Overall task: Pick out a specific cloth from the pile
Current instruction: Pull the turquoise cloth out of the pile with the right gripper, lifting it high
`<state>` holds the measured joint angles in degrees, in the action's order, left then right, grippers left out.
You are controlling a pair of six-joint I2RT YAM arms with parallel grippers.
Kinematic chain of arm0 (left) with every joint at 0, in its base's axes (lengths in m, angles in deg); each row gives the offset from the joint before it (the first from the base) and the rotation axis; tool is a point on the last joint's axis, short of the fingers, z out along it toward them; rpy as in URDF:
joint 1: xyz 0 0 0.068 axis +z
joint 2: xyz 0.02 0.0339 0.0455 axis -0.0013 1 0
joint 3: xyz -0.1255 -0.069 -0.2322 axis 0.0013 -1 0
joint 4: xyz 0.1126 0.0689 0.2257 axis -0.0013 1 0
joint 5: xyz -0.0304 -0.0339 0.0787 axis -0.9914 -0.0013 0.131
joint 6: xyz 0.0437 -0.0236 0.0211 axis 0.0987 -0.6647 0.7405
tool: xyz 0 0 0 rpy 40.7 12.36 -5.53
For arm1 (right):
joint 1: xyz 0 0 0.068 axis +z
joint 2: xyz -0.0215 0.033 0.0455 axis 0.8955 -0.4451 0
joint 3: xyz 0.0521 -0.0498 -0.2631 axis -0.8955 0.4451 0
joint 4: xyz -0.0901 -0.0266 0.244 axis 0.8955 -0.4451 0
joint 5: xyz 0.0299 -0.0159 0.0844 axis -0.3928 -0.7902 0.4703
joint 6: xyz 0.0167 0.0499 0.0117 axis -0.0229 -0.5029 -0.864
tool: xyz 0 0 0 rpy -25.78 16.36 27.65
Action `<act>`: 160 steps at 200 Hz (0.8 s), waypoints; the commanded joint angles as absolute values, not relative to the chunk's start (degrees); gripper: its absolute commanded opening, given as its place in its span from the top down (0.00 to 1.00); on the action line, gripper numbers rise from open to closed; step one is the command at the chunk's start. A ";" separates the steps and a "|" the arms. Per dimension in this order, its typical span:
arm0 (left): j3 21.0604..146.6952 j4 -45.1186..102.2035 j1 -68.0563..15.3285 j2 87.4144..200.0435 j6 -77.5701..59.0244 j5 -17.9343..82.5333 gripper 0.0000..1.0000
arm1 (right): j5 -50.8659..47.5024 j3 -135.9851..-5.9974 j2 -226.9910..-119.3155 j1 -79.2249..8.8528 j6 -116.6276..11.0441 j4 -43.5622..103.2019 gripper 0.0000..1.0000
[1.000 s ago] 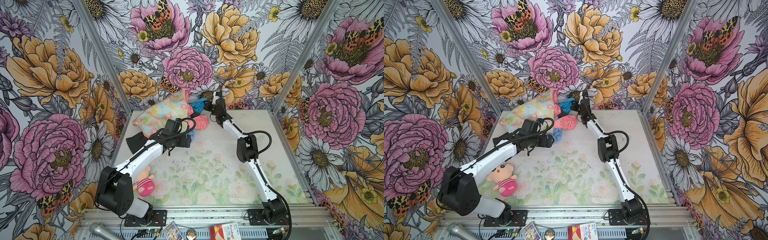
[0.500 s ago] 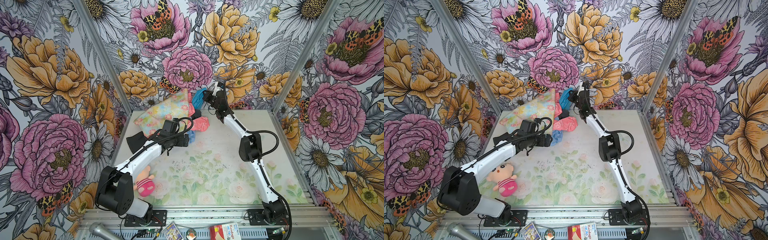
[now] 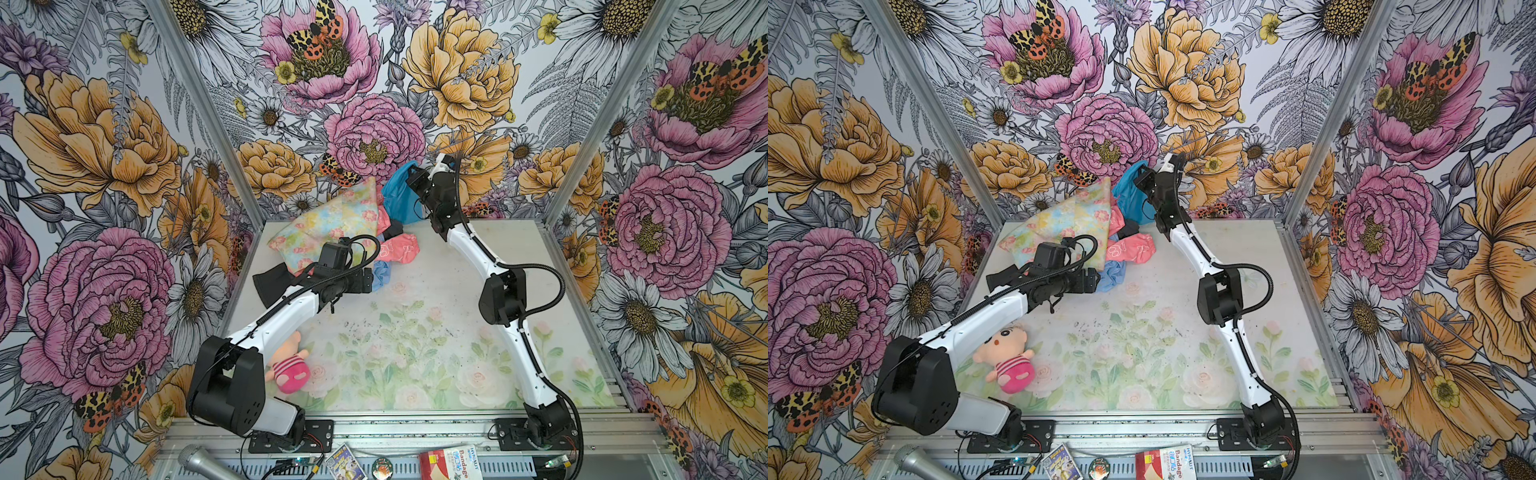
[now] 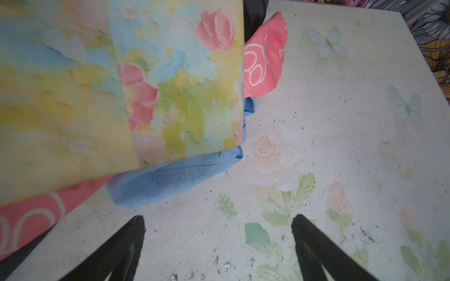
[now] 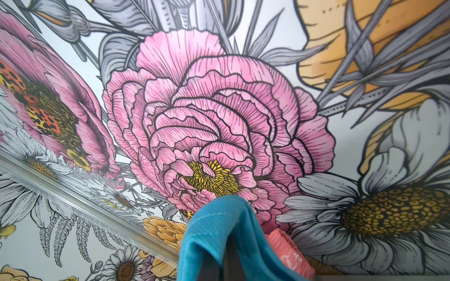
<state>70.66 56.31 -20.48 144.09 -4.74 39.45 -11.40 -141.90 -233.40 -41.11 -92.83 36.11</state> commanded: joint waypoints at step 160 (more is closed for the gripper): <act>69.18 49.11 -19.80 143.04 -5.59 38.26 0.04 | -19.03 -142.72 -215.72 -45.09 -96.28 39.44 1.00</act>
